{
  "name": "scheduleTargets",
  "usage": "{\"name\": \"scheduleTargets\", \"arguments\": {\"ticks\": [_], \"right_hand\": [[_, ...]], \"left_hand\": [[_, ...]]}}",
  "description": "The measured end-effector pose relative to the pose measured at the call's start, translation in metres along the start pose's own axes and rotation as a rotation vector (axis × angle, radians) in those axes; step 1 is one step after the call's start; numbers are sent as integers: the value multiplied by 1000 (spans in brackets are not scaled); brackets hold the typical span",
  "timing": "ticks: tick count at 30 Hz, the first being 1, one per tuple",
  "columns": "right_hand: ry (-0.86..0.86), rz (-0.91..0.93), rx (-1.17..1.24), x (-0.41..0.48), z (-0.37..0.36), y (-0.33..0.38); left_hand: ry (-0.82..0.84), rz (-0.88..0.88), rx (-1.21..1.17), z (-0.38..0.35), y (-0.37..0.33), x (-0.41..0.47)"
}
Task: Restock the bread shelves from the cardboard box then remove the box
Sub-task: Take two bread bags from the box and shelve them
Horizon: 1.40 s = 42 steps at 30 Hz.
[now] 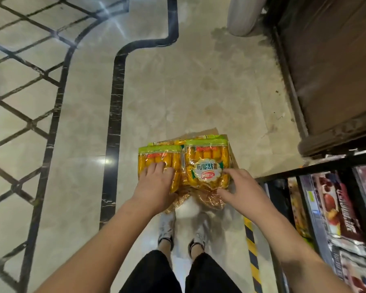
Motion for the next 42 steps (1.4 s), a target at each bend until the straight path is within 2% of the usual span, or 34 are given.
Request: {"name": "scheduleTargets", "arguments": {"ticks": [11,14,20,26,32,37,42], "right_hand": [[18,-79,-11,74,-47,-36],[48,-208,107,91,-66,-62],[207,-437,507,124,-133,-93],[228,-498,658,137,-151,-101],[350,-460,751,135,-145,-103],[248,-398,843,128,-123,-98],[202,-227,558,119,-64,-84]], "left_hand": [[110,-7,75,-49,17,75],[125,13,53,-57,30,82],[137,39,48,-59,44,88],[156,18,55,-53,42,102],[146,-29,59,-47,25,118],[134,-66,29,-40,15,121],[28,-160,-105,-23,-5,123]]}}
Point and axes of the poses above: each hand's wrist, its own x-axis towards the middle knuckle, its own z-axis out of the back of the hand, y = z × x, the point moved 7 cm from there along x, towards the middle knuckle, and after that the axes turned 10 degrees about -x, right-handed, at the moved point
